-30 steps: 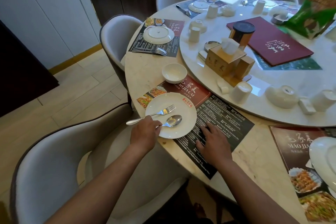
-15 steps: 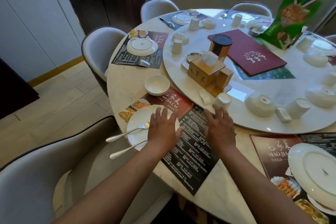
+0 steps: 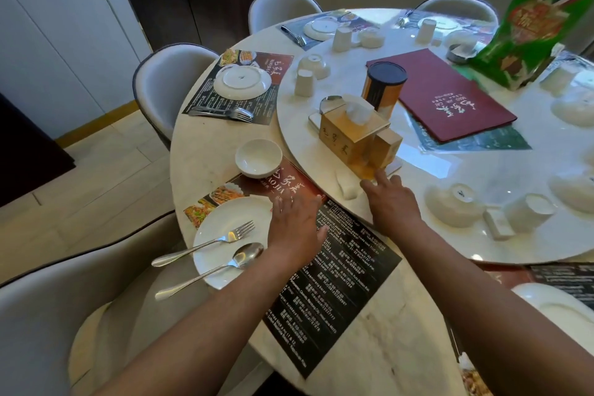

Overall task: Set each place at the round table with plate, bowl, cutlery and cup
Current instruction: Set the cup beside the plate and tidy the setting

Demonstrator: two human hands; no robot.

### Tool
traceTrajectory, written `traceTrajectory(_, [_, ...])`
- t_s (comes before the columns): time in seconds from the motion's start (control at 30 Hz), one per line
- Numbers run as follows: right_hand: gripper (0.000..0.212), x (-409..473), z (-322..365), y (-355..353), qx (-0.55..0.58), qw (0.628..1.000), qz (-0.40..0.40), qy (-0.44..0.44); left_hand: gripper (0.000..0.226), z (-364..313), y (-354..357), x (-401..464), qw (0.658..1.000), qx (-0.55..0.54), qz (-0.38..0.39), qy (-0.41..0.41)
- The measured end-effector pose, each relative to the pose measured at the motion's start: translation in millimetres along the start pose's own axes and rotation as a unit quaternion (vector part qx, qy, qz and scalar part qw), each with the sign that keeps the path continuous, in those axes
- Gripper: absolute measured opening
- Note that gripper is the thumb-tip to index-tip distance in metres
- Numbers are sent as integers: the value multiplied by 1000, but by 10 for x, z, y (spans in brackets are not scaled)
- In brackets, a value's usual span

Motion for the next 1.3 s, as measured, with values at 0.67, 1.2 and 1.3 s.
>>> traceTrajectory(0.67, [62,-1059,-439,318,571,747,-104,324,39,-168,132,255,999,-5,-26,28])
traceTrajectory(1.2, [66,-1386,-33,490,554,785,-78,268,52,67,199,35,998,24,-16,49])
traceTrajectory(1.3, [66,-1370,-31,471,554,789,-67,259,50,33,202,90,998,30,-24,59])
Point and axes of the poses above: each hand's wrist, its own x-axis towards the middle knuckle, its own y-axis out of the palm, z = x × y, the point moved 10 cm from there along x, towards the middle knuckle, and after that the axes turned 8 degrees about -z, right-handed, at the moved point
